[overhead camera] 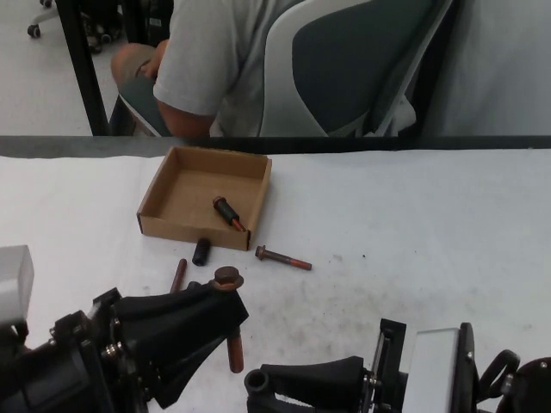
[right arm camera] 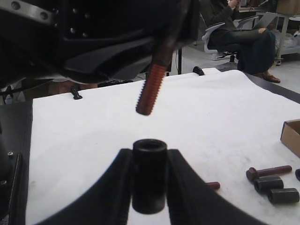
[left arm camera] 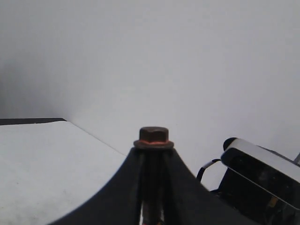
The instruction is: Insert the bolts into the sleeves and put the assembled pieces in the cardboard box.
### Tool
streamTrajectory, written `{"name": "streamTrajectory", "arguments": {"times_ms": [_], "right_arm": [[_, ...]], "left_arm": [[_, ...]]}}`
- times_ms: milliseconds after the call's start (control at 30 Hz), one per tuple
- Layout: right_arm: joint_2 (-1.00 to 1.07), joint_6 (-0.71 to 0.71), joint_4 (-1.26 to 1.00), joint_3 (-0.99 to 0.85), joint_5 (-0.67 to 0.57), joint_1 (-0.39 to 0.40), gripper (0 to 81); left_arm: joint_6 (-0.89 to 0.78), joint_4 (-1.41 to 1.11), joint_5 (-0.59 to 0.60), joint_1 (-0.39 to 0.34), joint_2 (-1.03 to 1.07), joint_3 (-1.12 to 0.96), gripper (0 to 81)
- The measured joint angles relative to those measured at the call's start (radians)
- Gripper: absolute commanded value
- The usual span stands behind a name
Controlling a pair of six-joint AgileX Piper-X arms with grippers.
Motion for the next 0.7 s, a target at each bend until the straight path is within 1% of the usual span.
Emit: {"name": "streamTrajectory", "arguments": {"times_ms": [300, 700], "right_arm": [[0.000, 0.000, 0.000, -0.026, -0.016, 0.000, 0.2], [0.001, 0.000, 0.000, -0.040, -0.023, 0.000, 0.2]], "left_arm": [[0.057, -0.002, 0.000, -0.001, 0.000, 0.000, 0.8], [0.074, -0.007, -0.020, -0.001, 0.000, -0.002, 0.8]]}}
